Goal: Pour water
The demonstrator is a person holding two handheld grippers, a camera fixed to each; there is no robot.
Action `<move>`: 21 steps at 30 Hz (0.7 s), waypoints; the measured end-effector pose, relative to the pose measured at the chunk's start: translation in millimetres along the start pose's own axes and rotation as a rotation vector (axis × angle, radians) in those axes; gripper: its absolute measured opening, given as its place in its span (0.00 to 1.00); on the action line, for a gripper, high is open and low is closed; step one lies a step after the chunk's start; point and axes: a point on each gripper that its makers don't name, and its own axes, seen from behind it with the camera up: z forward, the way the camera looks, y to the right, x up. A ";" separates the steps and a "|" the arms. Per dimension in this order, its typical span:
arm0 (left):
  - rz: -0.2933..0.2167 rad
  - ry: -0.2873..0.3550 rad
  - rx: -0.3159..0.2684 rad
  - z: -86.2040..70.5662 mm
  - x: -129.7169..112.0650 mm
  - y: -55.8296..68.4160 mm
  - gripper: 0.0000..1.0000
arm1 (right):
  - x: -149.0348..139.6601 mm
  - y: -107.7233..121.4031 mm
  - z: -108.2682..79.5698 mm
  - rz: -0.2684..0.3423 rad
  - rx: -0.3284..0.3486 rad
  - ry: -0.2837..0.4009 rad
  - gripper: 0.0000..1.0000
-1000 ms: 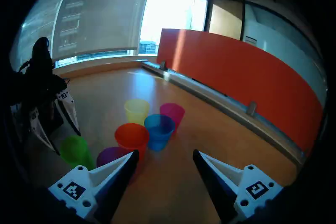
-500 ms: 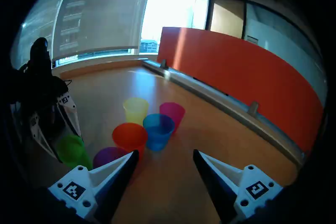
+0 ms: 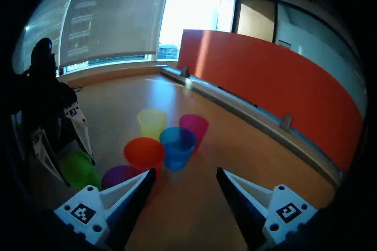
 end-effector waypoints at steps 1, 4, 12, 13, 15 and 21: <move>0.002 -0.003 0.001 0.5 -0.1 -0.1 0.93 | -0.2 0.1 0.1 -0.001 0.000 0.000 1.00; 0.009 -0.010 0.004 1.8 -0.5 -0.8 0.93 | -0.7 0.6 0.3 -0.003 -0.001 0.000 1.00; 0.026 -0.007 0.008 2.3 3.4 -1.6 0.87 | -2.8 2.2 -0.8 -0.008 -0.006 0.002 1.00; 0.030 -0.007 0.009 2.4 3.4 -1.4 0.87 | -3.0 2.2 -0.6 -0.006 -0.006 0.003 1.00; 0.036 -0.007 0.009 2.4 3.3 -1.1 0.86 | -3.4 2.1 -0.4 -0.004 -0.005 0.003 1.00; 0.042 -0.008 0.014 1.5 2.8 -1.6 0.86 | -0.9 -1.6 4.0 -0.003 0.008 0.002 1.00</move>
